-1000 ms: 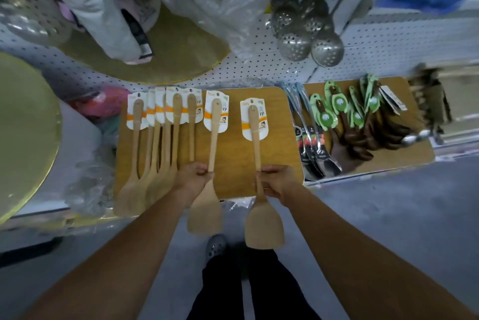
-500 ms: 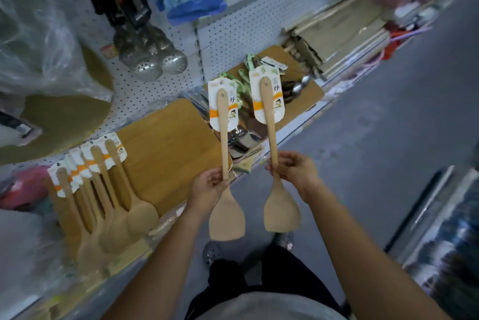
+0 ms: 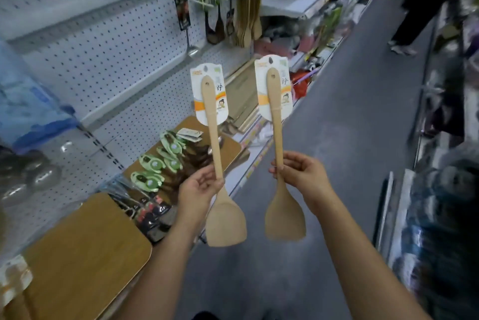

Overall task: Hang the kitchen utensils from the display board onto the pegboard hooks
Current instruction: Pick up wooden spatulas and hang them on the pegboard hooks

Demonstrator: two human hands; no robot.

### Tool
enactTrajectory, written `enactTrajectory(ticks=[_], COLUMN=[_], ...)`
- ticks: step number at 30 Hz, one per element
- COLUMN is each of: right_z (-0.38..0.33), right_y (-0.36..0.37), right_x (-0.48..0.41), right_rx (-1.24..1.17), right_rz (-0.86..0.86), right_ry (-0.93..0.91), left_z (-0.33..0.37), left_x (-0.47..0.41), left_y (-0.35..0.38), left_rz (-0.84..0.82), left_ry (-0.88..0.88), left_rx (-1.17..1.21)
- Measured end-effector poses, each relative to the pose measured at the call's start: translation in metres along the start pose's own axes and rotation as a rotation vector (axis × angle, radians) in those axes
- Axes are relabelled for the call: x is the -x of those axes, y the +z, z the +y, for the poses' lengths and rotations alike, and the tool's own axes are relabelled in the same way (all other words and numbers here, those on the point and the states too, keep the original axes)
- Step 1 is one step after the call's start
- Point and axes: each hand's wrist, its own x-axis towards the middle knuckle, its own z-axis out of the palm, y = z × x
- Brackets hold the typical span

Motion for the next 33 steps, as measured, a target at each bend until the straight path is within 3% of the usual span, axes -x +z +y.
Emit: enactTrajectory(ticks=[9, 24, 33], right_z=[-0.092, -0.142, -0.154], right_y=[-0.059, -0.105, -0.189], right_x=[-0.077, -0.246, -0.329], right_rx=[-0.057, 0.095, 0.061], right_rz=[0.016, -0.013, -0.125], right_ry=[-0.162, -0.123, -0.106], left_z=[0.083, 0.094, 0.09], left_x=[-0.074, -0.22, -0.266], left_y=[0.098, 0.189, 0.283], left_rz=[-0.013, 0.047, 0.149], left_ry=[0.136, 0.126, 0.08], left_rx=[0.049, 0.065, 0.098])
